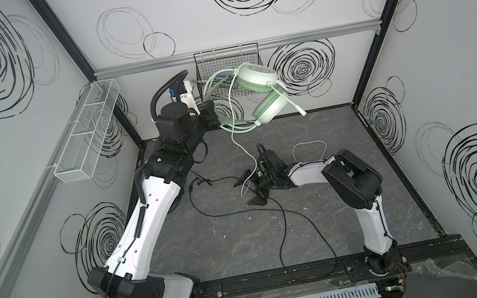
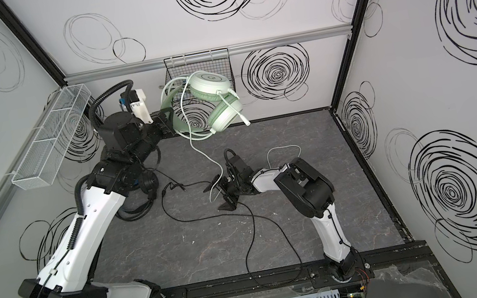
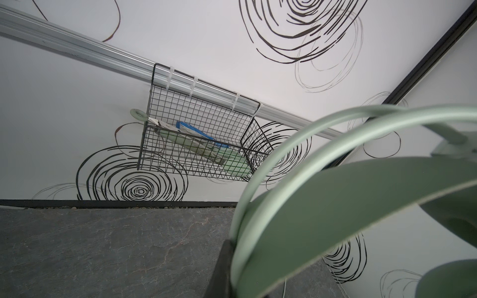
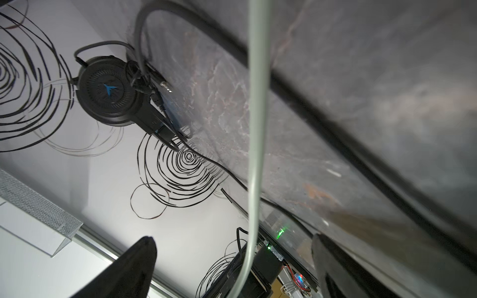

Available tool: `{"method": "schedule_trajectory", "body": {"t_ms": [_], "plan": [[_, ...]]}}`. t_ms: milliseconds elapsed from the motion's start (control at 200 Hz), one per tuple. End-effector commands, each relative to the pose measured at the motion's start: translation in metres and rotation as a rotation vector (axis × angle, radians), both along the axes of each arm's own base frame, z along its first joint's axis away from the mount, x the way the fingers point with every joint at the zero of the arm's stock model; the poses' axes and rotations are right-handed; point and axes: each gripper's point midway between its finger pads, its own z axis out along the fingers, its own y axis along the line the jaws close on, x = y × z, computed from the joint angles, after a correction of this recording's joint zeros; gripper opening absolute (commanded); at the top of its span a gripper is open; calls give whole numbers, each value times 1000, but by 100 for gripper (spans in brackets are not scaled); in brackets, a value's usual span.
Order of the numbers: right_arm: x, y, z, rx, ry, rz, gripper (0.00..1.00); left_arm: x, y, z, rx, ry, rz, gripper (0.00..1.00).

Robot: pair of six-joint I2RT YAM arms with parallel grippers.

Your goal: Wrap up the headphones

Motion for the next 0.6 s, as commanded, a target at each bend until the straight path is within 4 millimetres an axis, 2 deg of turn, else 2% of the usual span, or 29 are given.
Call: {"method": "schedule_trajectory", "body": {"t_ms": [0, 140, 235, 425, 525, 595], "plan": [[9, 10, 1, 22, -4, -5, 99, -20, 6, 67, -119, -177, -7, 0], [20, 18, 3, 39, -25, -6, 98, -29, 12, 75, -119, -189, -2, 0], [26, 20, 4, 45, -37, -10, 90, -35, 21, 79, -125, -191, 6, 0], [28, 14, 2, 9, -47, -22, 37, -43, 38, 84, -133, -188, 36, 0], [30, 6, 1, -8, -47, -41, 19, -47, 47, 87, -145, -193, 51, 0], [36, 1, 6, -3, -70, -53, 9, -50, 53, 90, -150, -198, 68, 0]]}}
